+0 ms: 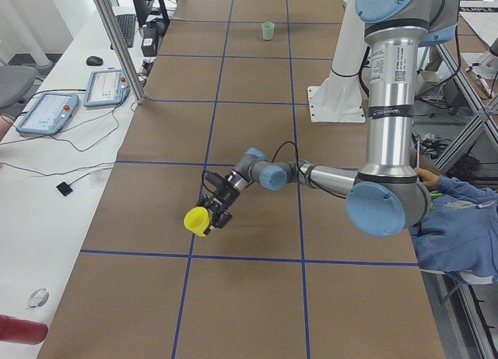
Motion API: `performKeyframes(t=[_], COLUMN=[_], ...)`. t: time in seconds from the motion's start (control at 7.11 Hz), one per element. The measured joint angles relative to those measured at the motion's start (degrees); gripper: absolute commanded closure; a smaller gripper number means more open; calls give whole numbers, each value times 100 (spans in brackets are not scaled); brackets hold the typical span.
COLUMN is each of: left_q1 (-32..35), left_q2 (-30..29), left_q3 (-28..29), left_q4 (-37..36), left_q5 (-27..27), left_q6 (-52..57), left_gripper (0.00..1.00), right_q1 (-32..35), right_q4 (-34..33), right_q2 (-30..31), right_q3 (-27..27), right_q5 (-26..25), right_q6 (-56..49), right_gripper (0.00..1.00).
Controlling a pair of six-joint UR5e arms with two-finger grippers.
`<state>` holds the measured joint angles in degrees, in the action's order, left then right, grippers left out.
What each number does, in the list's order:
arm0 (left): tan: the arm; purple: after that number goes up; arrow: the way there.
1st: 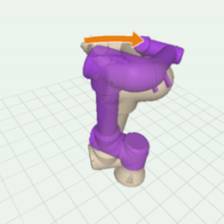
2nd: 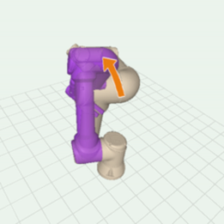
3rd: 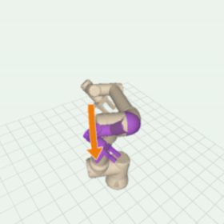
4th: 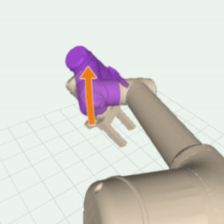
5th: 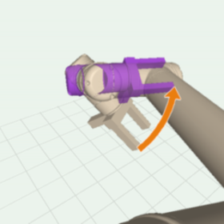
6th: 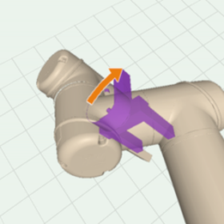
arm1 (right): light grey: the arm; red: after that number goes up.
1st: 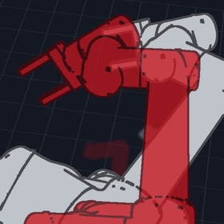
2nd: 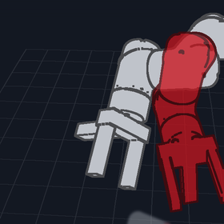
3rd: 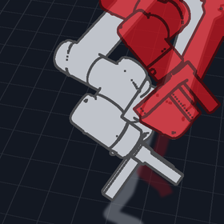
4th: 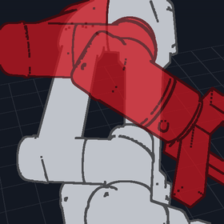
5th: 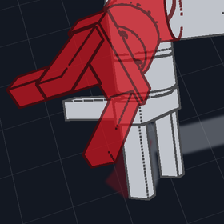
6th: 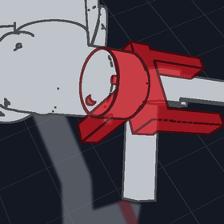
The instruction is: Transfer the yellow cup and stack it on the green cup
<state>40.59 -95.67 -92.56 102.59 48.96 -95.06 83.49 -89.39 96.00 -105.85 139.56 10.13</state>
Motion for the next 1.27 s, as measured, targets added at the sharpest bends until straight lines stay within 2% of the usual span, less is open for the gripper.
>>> performKeyframes(t=[0.14, 0.28, 0.42, 0.56, 0.98, 1.27], left_q1=[-78, -229, -460, -756, -1106, -1203], left_q2=[-514, -1036, -1551, -1882, -2169, -2265], left_q3=[138, 441, 775, 1016, 1127, 965], left_q4=[576, 1461, 2548, 3569, 5498, 6076], left_q5=[59, 170, 270, 521, 2194, 3426], left_q6=[615, 1679, 2929, 3706, 5264, 5737], left_gripper=[100, 100, 100, 100, 100, 100], right_q1=[-68, -115, -164, -208, -930, -1738], right_q4=[-2, -1, 2, 9, 489, 793], right_q2=[-156, -305, -487, -645, -975, -1623], right_q3=[-45, -120, -156, -195, -480, -378], right_q5=[-1, -9, -16, -15, -174, -486], right_q6=[4, 10, 24, 33, 77, 194], right_gripper=[0, 0, 0, 0, 0, 0])
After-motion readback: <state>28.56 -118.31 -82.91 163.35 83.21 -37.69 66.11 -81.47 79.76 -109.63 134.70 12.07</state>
